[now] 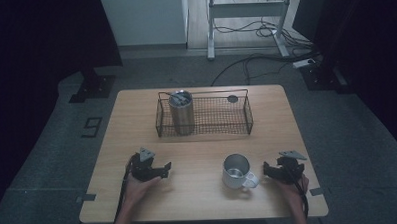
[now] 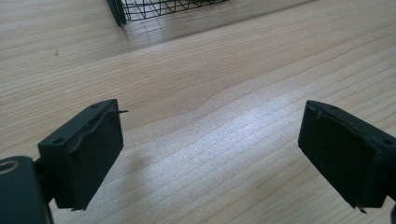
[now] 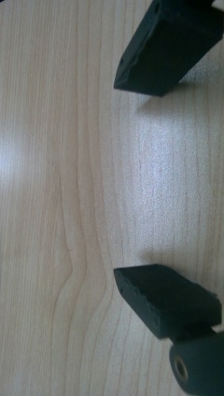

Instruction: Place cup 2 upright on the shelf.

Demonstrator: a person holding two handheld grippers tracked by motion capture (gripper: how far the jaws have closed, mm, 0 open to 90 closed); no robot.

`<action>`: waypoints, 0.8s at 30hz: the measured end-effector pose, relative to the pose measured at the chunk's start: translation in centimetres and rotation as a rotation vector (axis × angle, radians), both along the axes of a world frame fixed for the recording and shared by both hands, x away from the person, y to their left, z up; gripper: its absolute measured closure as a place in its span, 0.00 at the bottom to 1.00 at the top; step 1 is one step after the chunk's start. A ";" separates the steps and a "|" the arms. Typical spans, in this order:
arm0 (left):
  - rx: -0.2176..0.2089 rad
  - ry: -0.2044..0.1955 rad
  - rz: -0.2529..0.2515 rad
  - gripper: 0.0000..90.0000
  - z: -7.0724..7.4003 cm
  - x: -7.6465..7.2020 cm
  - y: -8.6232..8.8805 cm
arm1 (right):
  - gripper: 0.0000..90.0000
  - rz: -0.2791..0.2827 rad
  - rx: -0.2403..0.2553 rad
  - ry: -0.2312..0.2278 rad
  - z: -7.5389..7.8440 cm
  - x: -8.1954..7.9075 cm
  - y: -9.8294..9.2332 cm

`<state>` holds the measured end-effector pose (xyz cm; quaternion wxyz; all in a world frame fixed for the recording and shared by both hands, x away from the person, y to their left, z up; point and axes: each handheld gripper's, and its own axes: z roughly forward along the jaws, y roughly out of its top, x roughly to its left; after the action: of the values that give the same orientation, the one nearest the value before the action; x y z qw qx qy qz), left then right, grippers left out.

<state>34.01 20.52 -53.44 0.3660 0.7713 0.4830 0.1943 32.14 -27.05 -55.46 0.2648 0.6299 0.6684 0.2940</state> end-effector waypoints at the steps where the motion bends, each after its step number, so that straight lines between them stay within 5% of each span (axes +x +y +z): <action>1: -0.014 -0.001 0.006 0.08 0.0 0.0 0.0 | 0.11 0.001 0.000 -0.002 0.1 0.0 0.0; 10: 0.005 -0.003 0.006 0.08 0.1 -0.2 -0.2 | 0.13 -0.004 0.026 -0.072 1.9 -1.1 -0.3; 15: 0.007 -0.002 -0.004 0.08 0.1 -0.5 -0.4 | 0.14 0.015 0.136 -0.106 3.6 -2.0 -0.6; 24: -0.022 0.004 -0.009 0.08 0.2 -0.6 -0.3 | 0.14 0.057 0.160 -0.159 5.8 -3.0 0.0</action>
<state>33.41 20.18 -53.21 0.3743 0.7699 0.4823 0.1856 29.10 -27.00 -49.66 0.2575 0.6042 0.6374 0.4029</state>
